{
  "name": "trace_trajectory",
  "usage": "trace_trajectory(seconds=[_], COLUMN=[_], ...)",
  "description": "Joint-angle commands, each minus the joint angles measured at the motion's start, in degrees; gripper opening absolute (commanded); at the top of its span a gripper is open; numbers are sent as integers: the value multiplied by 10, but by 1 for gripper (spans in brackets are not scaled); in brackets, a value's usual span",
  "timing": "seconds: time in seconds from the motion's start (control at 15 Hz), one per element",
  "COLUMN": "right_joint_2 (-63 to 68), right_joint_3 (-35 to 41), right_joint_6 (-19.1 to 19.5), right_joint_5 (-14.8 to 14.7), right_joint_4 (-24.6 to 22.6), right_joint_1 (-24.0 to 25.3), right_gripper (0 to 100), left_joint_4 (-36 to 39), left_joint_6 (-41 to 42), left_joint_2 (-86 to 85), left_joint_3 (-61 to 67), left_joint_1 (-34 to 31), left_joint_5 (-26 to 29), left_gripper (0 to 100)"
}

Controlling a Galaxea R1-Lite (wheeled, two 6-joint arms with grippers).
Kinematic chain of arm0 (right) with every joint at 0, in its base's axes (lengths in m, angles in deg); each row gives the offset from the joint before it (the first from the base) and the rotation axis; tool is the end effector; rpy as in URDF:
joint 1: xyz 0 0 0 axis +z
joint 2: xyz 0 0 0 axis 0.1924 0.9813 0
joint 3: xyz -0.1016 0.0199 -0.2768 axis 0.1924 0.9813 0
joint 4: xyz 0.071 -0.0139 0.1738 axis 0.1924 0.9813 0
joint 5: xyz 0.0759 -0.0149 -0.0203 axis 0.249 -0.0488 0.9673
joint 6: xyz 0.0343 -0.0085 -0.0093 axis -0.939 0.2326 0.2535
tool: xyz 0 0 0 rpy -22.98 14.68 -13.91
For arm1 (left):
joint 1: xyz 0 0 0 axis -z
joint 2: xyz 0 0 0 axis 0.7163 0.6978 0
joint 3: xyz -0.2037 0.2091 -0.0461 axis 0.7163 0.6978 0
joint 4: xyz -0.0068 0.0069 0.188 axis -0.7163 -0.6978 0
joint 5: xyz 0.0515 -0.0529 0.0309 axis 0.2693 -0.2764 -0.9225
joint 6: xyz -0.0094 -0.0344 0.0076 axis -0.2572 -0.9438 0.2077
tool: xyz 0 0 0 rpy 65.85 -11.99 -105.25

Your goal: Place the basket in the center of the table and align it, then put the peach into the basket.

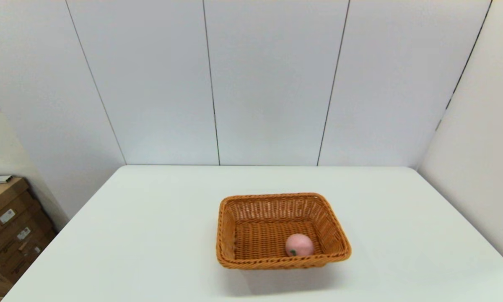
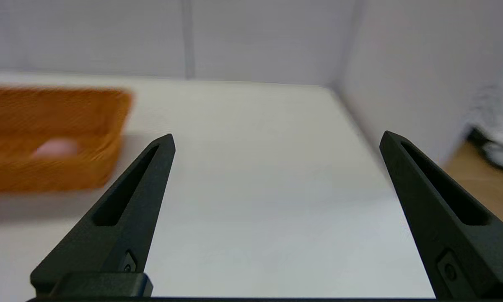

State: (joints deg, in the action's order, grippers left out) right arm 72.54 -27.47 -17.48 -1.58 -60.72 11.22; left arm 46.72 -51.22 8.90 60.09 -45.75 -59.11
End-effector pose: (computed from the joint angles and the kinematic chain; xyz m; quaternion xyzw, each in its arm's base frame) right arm -0.0046 -0.0028 0.0891 -0.0414 -0.0068 -0.0368 0.9984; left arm -0.0070 0.0010 0.0770 -0.0418 -0.0044 0.0144 0.9990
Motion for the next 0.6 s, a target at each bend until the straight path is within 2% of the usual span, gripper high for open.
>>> trace_trajectory(seconds=[0.07, 0.6], right_joint_2=[-31, -31], right_joint_3=[18, 17], right_joint_6=[-24, -33], right_joint_5=[40, 39], right_joint_4=[17, 17], right_joint_1=[0, 0], right_gripper=[100, 100], left_joint_4=[0, -1], left_joint_6=[0, 2], left_joint_2=[0, 0], left_joint_3=[0, 0], left_joint_1=[0, 0], left_joint_5=[-1, 0], left_gripper=[100, 100])
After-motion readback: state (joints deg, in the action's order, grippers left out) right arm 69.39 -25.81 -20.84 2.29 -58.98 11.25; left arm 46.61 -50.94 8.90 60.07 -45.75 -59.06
